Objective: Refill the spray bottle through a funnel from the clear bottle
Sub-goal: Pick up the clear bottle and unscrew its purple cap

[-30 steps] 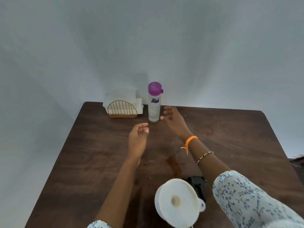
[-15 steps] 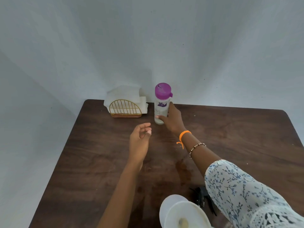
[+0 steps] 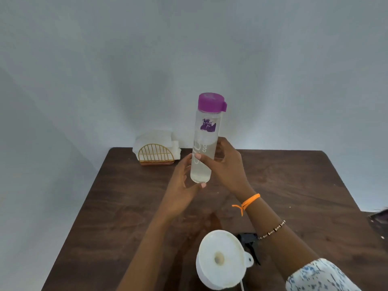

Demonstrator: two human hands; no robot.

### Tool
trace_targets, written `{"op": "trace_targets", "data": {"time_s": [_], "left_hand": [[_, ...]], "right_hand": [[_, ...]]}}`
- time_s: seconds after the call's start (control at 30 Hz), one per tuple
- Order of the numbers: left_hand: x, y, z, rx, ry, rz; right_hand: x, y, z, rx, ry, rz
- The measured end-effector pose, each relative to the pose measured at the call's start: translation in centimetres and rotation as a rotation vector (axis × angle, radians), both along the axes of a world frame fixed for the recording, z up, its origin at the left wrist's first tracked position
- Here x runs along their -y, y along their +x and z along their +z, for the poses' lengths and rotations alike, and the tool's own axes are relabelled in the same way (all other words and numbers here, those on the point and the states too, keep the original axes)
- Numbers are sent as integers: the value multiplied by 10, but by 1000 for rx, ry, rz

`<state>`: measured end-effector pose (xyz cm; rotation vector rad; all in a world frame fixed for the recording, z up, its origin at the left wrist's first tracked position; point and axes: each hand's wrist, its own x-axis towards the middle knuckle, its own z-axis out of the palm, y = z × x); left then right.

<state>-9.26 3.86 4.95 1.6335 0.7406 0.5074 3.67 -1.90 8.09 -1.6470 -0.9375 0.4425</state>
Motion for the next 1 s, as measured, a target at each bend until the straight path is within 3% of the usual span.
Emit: {"op": "trace_targets", "data": {"time_s": [0.27, 0.53, 0.73, 1.0], "left_hand": [[39, -6, 67, 154, 153, 57], [72, -22, 95, 207, 330, 213], [94, -32, 97, 255, 311, 228], [111, -39, 105, 268, 341, 306]], "right_hand": [[43, -31, 79, 133, 127, -90], [77, -51, 120, 90, 243, -81], [86, -54, 170, 15, 485, -122], [83, -72, 201, 77, 497, -204]]}}
